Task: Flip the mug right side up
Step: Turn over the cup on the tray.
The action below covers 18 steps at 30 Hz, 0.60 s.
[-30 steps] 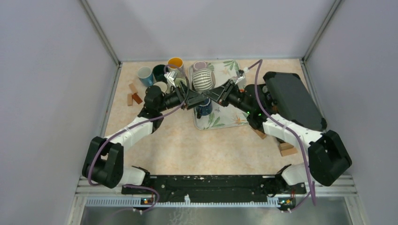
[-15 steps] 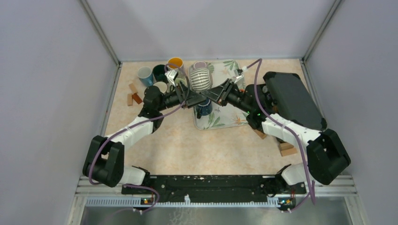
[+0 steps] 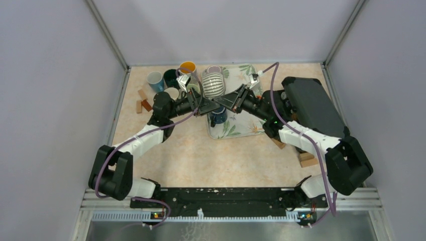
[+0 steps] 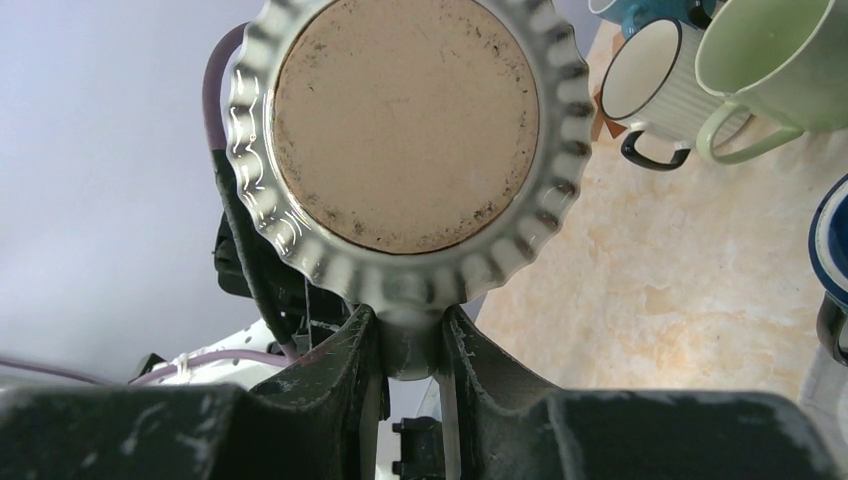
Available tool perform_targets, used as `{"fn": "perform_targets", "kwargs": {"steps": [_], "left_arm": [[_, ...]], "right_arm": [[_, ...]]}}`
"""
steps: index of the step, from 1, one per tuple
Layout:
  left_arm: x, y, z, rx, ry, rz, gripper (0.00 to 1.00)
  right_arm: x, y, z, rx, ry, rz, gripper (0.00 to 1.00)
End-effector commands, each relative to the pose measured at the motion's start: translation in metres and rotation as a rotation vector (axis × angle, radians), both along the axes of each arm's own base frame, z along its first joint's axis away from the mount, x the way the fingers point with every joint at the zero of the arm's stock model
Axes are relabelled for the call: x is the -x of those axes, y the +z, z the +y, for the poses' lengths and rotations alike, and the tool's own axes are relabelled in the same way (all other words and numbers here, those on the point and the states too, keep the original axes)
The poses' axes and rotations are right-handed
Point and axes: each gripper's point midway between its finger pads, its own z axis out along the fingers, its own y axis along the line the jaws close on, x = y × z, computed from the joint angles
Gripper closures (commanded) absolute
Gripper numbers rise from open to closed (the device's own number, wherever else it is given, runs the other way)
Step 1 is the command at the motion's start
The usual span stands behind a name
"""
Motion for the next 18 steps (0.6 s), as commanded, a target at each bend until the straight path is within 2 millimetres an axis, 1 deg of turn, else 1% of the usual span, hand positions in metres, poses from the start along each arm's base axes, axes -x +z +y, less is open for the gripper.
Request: {"fn": "perform_targets", "kwargs": {"steps": [1, 7, 13, 15, 18], "left_arm": [[0.000, 0.032, 0.001, 0.040, 0.004, -0.134, 0.70], [-0.002, 0.028, 0.002, 0.027, 0.027, -0.144, 0.82], [-0.008, 0.031, 0.008, 0.003, 0.090, -0.184, 0.92], [-0.010, 0.032, 0.009, -0.008, 0.113, -0.193, 0.96], [-0.012, 0.035, 0.011, -0.008, 0.134, -0.211, 1.00]], "right_arm": [[0.016, 0.042, 0.006, -0.081, 0.075, -0.141, 1.00], [0.019, 0.033, 0.005, -0.070, 0.083, -0.133, 1.00], [0.019, 0.023, 0.005, -0.059, 0.077, -0.121, 1.00], [0.020, 0.022, 0.004, -0.061, 0.076, -0.123, 1.00], [0.019, 0.020, 0.004, -0.065, 0.072, -0.123, 1.00]]}}
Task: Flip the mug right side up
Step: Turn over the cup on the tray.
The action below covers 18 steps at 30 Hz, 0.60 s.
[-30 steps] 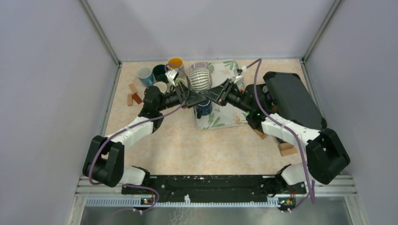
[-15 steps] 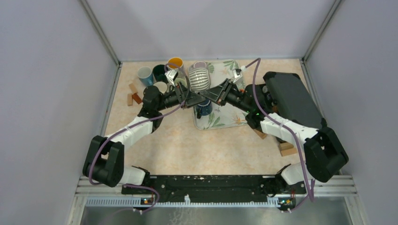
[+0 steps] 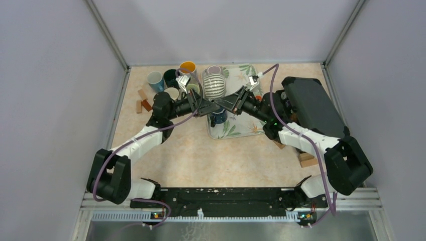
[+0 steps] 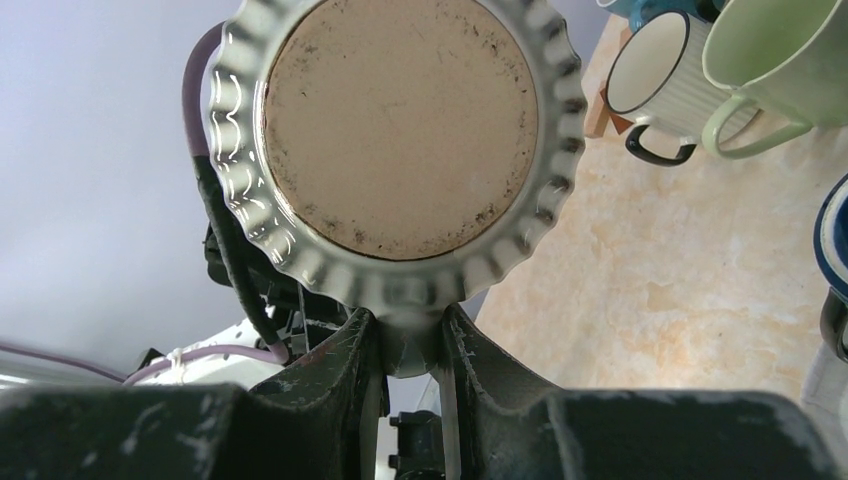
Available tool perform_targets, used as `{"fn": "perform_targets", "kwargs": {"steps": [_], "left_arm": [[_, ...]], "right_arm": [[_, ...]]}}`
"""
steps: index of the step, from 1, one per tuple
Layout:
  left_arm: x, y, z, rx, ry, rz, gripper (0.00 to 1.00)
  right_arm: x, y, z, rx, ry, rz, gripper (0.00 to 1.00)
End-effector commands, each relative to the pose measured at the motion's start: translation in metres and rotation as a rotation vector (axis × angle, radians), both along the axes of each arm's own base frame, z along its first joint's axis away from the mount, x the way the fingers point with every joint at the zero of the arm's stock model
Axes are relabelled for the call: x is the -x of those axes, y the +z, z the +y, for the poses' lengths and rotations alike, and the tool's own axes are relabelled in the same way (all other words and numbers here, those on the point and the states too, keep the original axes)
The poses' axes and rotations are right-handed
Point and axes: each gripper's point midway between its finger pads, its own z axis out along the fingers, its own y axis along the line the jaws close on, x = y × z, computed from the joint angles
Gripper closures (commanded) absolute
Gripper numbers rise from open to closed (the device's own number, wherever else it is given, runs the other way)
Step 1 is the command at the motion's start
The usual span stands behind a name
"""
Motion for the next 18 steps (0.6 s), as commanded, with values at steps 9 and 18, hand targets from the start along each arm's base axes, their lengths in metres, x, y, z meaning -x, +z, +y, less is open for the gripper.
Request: {"fn": "perform_targets", "kwargs": {"steps": [9, 18], "left_arm": [[-0.017, 0.041, 0.017, 0.051, 0.196, -0.187, 1.00], [-0.020, 0.043, 0.022, -0.064, 0.239, -0.252, 1.00]], "right_arm": [[0.022, 0.027, 0.009, -0.106, 0.056, -0.109, 1.00], [0.019, 0.018, 0.014, -0.112, 0.043, -0.094, 1.00]]}}
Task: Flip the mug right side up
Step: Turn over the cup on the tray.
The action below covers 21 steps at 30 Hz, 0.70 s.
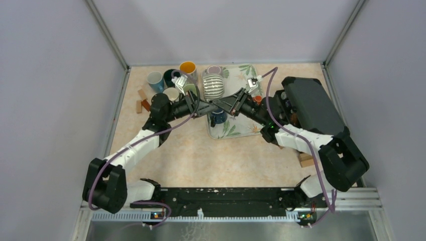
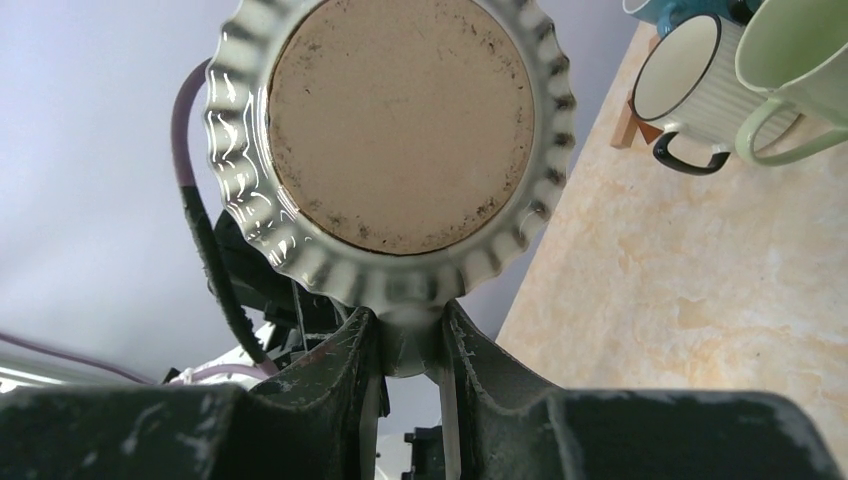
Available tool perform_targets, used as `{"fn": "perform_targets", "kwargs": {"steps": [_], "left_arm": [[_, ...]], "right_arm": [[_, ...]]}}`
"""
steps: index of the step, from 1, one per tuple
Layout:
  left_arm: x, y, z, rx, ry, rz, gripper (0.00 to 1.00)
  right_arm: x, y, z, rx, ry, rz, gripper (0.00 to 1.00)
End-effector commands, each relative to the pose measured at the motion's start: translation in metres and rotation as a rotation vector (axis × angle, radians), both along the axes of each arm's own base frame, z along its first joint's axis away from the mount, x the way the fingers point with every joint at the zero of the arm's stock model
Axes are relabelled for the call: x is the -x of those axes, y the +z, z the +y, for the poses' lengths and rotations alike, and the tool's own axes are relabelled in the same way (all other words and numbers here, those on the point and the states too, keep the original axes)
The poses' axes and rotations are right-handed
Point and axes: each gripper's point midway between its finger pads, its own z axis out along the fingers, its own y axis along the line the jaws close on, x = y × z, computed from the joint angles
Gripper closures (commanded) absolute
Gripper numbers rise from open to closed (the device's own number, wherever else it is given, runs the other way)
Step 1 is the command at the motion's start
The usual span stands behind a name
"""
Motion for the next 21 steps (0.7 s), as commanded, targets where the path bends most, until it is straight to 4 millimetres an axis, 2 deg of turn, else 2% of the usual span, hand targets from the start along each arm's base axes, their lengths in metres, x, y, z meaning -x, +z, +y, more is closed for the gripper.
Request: {"fn": "perform_targets", "kwargs": {"steps": [1, 8, 21], "left_arm": [[-0.023, 0.039, 0.017, -0.044, 0.174, -0.201, 1.00], [-0.030, 0.038, 0.018, -0.113, 0.187, -0.221, 1.00], [-0.040, 0.029, 0.022, -0.224, 0.212, -0.229, 1.00]], "right_arm": [[0.016, 0.013, 0.008, -0.030, 0.039, -0.091, 1.00], [0.012, 0.000, 0.008, 0.012, 0.018, -0.095, 1.00], [0.005, -0.016, 0.015, 0.027, 0.022, -0.083, 0.78]]}}
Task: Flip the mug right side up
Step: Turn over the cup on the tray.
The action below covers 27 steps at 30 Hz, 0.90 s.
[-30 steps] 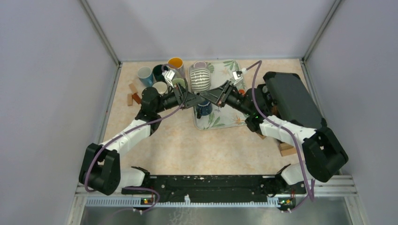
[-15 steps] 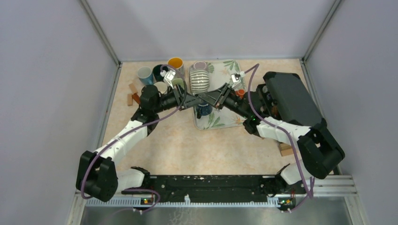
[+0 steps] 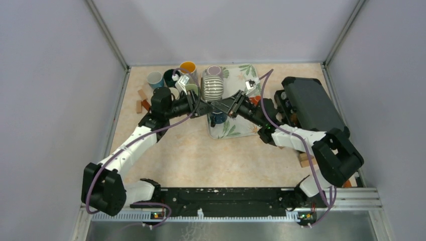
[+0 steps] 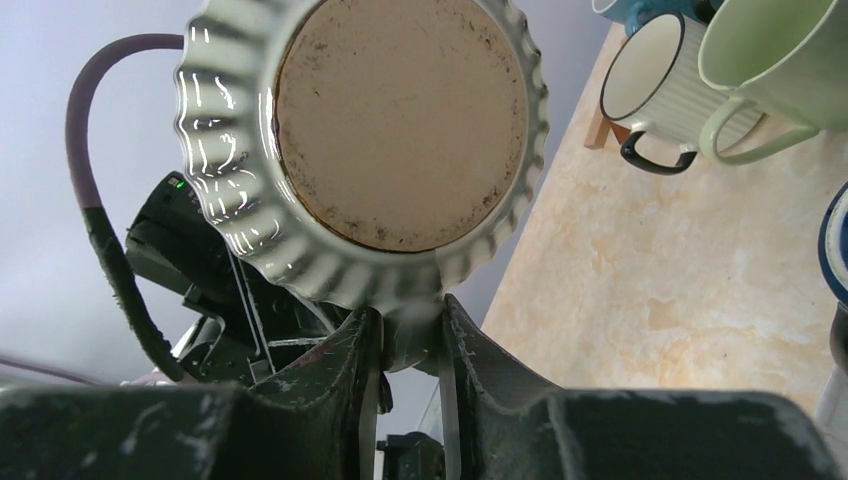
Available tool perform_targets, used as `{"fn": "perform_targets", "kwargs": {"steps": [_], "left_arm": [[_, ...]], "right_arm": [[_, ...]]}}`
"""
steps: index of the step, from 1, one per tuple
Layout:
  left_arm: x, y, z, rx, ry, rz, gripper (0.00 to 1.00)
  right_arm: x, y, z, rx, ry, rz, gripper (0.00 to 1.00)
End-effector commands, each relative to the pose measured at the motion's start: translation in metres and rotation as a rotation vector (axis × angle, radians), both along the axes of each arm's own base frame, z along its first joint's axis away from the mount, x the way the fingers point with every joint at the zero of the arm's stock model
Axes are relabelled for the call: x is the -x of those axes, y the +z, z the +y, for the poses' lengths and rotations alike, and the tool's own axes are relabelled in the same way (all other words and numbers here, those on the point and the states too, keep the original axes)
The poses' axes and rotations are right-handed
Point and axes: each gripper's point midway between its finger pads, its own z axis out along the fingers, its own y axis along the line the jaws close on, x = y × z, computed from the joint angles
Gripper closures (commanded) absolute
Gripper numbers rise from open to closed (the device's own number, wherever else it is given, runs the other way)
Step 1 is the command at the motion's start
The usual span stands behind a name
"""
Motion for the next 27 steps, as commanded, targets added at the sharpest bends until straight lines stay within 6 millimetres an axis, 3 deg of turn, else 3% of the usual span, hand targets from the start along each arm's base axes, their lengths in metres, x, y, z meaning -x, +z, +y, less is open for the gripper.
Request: {"fn": "perform_targets", "kwargs": {"steps": [1, 27], "left_arm": [[-0.033, 0.046, 0.013, -0.009, 0.138, -0.205, 1.00], [-0.045, 0.054, 0.023, -0.100, 0.204, -0.239, 1.00]], "right_arm": [[0.011, 0.006, 0.008, 0.000, 0.042, -0.084, 0.77], [0.007, -0.012, -0.014, 0.049, -0.009, -0.058, 0.30]]}}
